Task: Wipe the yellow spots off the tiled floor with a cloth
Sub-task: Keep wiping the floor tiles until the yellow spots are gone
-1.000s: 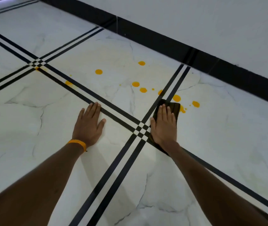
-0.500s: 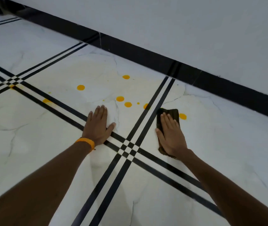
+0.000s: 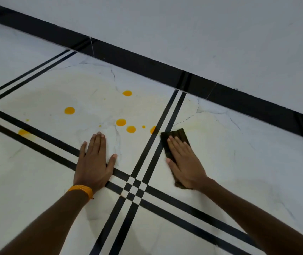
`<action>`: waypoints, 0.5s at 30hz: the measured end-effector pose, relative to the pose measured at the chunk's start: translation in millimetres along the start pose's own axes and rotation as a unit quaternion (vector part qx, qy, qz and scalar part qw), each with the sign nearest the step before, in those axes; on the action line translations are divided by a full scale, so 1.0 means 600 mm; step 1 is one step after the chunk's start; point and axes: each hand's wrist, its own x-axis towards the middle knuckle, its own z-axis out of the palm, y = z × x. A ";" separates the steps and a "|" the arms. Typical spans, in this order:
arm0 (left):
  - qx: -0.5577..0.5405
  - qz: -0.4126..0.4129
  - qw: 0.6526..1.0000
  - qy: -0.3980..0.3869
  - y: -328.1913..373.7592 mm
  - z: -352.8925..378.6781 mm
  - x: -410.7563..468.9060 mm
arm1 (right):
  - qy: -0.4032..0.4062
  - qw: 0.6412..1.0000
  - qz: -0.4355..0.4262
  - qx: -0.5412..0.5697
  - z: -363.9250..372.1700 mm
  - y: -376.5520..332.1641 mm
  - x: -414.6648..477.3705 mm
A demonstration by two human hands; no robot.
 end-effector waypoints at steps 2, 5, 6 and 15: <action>-0.005 0.001 1.000 -0.003 0.010 -0.001 -0.004 | 0.052 0.993 0.104 -0.019 -0.009 0.049 0.008; -0.006 -0.002 1.000 0.000 0.013 0.001 0.000 | 0.090 0.952 0.291 -0.027 -0.023 0.067 0.107; -0.003 -0.003 1.000 0.002 0.008 0.000 0.005 | 0.093 0.951 0.295 -0.023 -0.020 0.046 0.142; -0.001 0.001 1.000 0.003 0.002 0.003 -0.003 | 0.078 0.985 0.152 -0.018 0.004 0.025 0.052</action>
